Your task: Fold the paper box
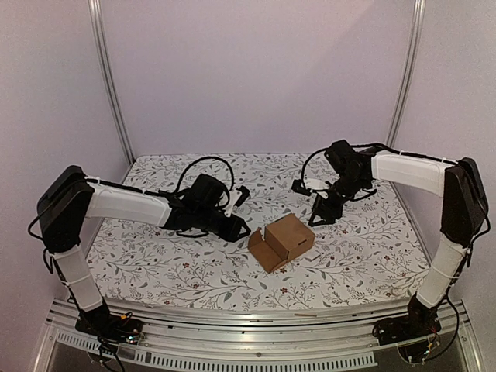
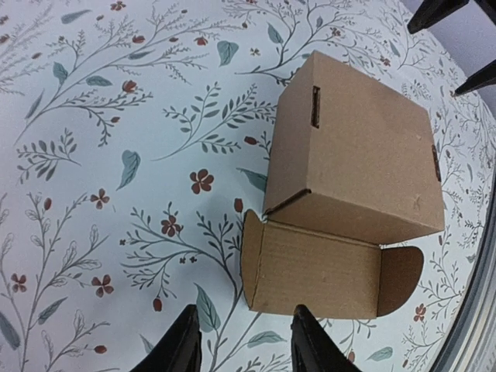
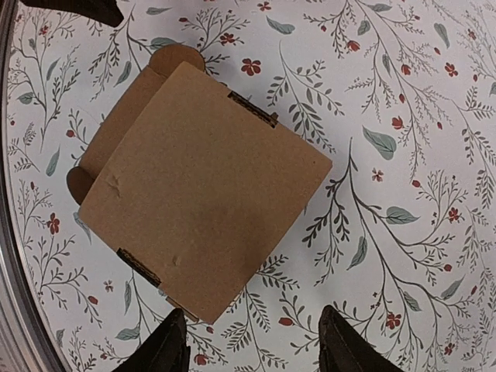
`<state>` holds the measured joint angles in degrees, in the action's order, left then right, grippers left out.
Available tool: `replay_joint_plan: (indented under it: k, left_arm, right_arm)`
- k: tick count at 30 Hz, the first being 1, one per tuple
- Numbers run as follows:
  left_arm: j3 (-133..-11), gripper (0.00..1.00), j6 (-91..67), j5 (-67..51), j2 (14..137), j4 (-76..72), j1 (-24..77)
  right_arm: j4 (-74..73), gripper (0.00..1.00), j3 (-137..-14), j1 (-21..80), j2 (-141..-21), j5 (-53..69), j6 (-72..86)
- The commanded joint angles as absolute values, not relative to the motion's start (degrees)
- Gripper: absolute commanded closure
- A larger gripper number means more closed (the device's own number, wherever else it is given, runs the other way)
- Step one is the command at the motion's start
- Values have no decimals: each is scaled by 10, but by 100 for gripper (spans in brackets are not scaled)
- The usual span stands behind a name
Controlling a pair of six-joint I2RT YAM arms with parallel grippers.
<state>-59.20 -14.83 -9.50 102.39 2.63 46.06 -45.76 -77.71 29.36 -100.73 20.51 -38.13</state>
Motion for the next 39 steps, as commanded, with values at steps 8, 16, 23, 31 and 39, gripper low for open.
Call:
replay_joint_plan:
  k: [8, 16, 23, 31, 39]
  left_arm:
    - [-616, 59, -162, -144, 1099, -40, 454]
    - [-617, 74, -149, -140, 1109, -33, 454]
    - [-640, 74, -135, -141, 1132, -5, 454]
    - [-637, 79, -131, -144, 1130, -2, 454]
    - [-645, 93, -132, -163, 1151, -2, 454]
  right_arm:
    - [-489, 43, -810, 280, -1099, 288, -321]
    - [-499, 43, -806, 280, -1104, 301, -325]
    - [-505, 43, -805, 280, -1110, 310, -327]
    - [-507, 43, -802, 280, -1110, 314, -331]
    - [-510, 43, -802, 280, -1091, 283, -344]
